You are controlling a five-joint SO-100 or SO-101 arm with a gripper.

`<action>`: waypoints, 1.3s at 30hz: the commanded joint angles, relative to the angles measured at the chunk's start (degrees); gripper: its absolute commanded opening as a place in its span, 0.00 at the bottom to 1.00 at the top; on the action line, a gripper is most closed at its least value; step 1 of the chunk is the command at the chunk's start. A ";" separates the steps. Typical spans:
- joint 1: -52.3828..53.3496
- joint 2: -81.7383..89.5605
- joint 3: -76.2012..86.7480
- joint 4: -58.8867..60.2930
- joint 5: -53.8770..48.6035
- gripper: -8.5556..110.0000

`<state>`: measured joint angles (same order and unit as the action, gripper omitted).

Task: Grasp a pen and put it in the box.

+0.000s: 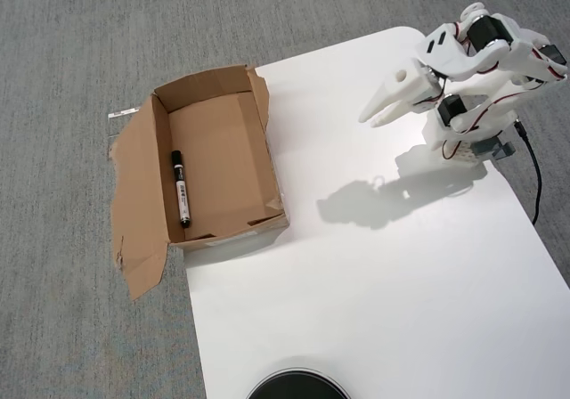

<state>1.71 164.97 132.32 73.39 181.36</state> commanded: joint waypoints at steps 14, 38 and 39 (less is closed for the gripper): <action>-5.67 16.96 17.89 0.00 -0.13 0.18; -5.93 31.46 41.88 0.00 -0.22 0.17; -5.93 31.46 42.58 0.00 -0.22 0.17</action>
<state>-4.26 192.92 173.45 73.30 181.36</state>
